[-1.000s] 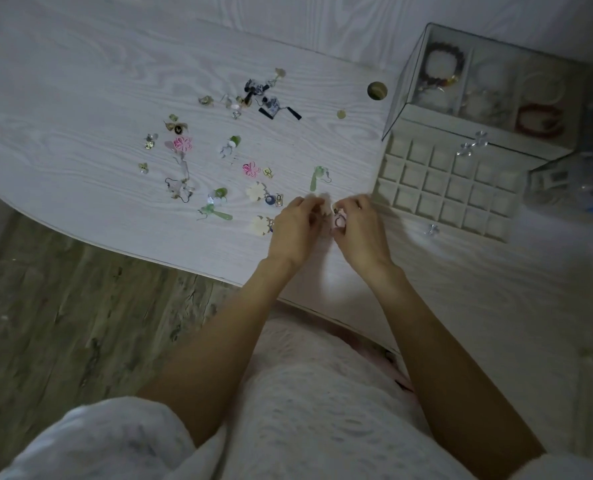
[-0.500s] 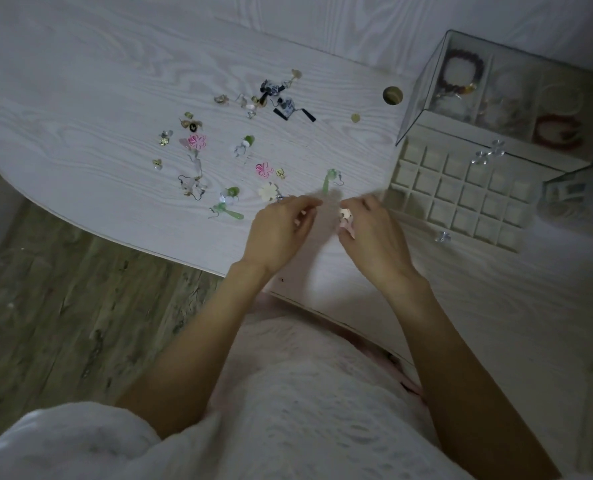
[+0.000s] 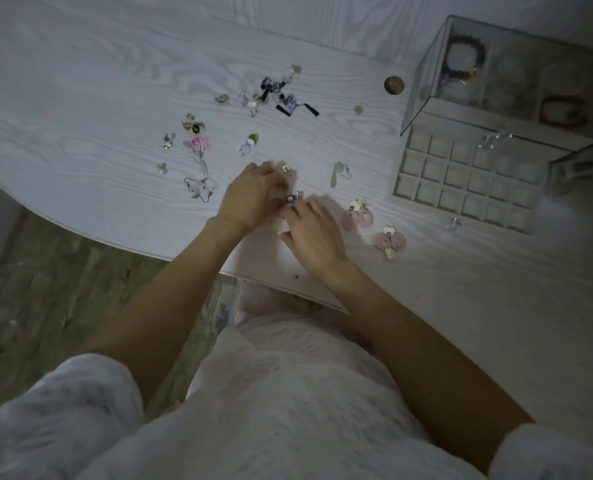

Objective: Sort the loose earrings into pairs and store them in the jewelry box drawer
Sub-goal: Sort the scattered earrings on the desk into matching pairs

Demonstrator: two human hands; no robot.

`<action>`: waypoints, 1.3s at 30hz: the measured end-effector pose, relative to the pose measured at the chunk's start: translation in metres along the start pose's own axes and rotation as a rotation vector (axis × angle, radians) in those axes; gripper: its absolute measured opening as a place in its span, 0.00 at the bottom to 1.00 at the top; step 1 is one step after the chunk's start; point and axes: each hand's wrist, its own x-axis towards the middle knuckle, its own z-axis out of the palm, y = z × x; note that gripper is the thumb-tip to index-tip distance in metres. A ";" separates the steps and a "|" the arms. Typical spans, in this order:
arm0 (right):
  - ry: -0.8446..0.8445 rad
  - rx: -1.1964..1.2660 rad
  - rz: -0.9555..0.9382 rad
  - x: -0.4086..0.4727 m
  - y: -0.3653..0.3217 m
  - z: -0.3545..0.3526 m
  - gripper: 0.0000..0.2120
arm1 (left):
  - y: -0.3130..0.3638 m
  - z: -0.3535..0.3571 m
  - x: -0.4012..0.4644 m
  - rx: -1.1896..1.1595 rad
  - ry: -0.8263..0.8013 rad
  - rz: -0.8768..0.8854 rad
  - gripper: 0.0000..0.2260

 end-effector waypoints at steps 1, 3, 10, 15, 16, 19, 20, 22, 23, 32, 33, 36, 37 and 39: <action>-0.003 0.015 0.012 -0.002 0.001 0.001 0.16 | -0.001 0.000 -0.003 -0.010 0.018 -0.022 0.09; 0.015 0.050 0.042 -0.009 0.005 0.001 0.15 | -0.005 0.001 -0.013 -0.017 0.040 -0.055 0.09; 0.055 0.155 0.157 -0.042 0.020 0.003 0.07 | 0.001 0.011 -0.056 -0.096 0.156 -0.073 0.09; 0.089 0.321 0.337 -0.069 0.037 0.003 0.06 | 0.050 0.024 -0.069 -0.148 0.162 0.042 0.09; 0.101 0.345 0.372 -0.074 0.041 0.003 0.05 | 0.058 0.030 -0.069 -0.150 0.144 0.072 0.10; 0.136 0.398 0.452 -0.086 0.050 0.001 0.07 | 0.076 0.048 -0.069 -0.167 0.103 0.087 0.12; 0.152 0.412 0.464 -0.088 0.052 -0.001 0.08 | 0.078 0.053 -0.068 -0.180 0.094 0.067 0.12; 0.159 0.408 0.470 -0.095 0.057 -0.005 0.11 | 0.082 0.061 -0.068 -0.203 0.081 0.017 0.12; 0.143 0.399 0.461 -0.099 0.060 -0.008 0.13 | 0.084 0.064 -0.069 -0.209 0.078 -0.004 0.14; 0.079 0.410 0.345 -0.103 0.057 0.005 0.20 | 0.090 0.066 -0.083 -0.349 0.062 -0.124 0.21; 0.087 0.410 0.347 -0.102 0.057 0.006 0.20 | 0.093 0.066 -0.083 -0.350 0.051 -0.113 0.21; 0.075 0.384 0.357 -0.099 0.060 0.005 0.19 | 0.100 0.069 -0.080 -0.351 0.038 -0.112 0.19; 0.070 0.381 0.359 -0.098 0.060 0.003 0.19 | 0.101 0.070 -0.079 -0.355 0.042 -0.124 0.18; 0.055 0.392 0.350 -0.097 0.061 0.000 0.19 | 0.102 0.072 -0.078 -0.353 0.045 -0.147 0.17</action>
